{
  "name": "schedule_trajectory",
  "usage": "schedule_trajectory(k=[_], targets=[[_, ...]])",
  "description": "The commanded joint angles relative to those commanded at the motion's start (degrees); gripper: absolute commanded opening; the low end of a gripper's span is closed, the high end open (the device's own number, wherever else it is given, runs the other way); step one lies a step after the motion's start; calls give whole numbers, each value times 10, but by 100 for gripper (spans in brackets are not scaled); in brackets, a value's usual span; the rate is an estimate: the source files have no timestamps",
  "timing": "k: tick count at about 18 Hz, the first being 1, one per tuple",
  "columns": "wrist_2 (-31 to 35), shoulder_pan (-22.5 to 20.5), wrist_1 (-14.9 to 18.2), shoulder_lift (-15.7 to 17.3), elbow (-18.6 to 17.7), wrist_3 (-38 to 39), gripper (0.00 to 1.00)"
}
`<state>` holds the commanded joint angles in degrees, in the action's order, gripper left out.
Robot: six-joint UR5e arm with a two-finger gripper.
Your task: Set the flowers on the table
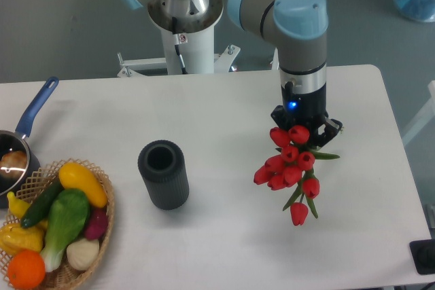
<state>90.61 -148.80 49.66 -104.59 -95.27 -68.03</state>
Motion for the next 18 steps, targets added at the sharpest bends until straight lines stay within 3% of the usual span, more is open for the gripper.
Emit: schedule_trajectory(k=[7,8,12,13,14,18], targets=[[8,7,-3,-16,-21,1,11],[11,12,-4,-21,-23,0,16],[11,16,-4,-31,-24,2,52],[10,20,-4,-33,-25,2,71],[10,22,-7,-36,-27,3,100],[11,24,-11,-36,-27,3,100]])
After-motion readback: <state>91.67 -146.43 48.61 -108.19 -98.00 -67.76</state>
